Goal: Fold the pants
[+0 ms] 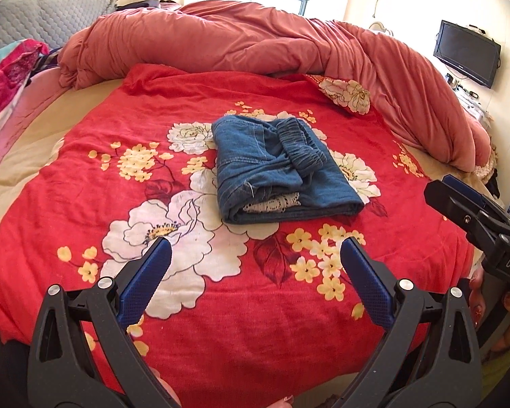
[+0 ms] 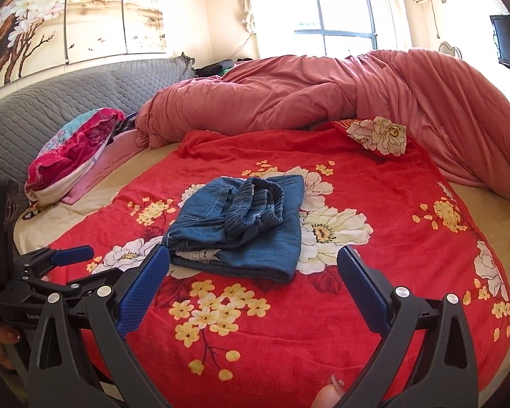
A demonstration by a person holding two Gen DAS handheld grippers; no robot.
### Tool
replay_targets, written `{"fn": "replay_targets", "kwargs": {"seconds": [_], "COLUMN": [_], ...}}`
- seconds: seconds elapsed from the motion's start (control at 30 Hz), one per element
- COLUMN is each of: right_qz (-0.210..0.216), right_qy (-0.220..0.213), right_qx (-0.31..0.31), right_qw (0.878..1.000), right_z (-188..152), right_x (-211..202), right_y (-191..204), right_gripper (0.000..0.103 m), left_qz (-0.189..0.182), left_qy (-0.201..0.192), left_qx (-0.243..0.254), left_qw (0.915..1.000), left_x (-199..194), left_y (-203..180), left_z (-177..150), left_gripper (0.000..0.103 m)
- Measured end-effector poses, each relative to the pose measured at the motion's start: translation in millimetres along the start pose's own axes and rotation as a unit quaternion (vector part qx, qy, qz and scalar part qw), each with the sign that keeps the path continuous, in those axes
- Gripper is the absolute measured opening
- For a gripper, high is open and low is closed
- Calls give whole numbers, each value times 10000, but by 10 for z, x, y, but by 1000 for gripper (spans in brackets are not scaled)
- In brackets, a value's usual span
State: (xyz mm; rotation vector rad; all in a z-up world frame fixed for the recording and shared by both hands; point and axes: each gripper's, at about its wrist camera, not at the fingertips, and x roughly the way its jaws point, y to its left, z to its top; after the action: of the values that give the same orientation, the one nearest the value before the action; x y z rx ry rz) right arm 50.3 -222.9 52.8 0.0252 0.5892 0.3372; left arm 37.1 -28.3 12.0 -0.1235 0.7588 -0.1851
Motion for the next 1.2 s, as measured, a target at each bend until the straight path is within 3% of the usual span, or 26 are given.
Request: {"fn": "replay_targets", "kwargs": {"seconds": [0.27,1.2], "right_qz": [-15,-246], "right_qy": [165,653], "right_qx": [119,83], "right_qw": [9998,9975], "right_z": [-146,-530], "right_x": [41,349], "right_y": [-14,-36], "right_gripper": [98,98], "left_qz": [-1,30], "left_qy": [222,340], "left_qx": [2,-71], "left_qw": [9998,9994], "left_x": [74,267], "left_y": [23,72], "left_z": [-156,-302], "left_gripper": [93,93]}}
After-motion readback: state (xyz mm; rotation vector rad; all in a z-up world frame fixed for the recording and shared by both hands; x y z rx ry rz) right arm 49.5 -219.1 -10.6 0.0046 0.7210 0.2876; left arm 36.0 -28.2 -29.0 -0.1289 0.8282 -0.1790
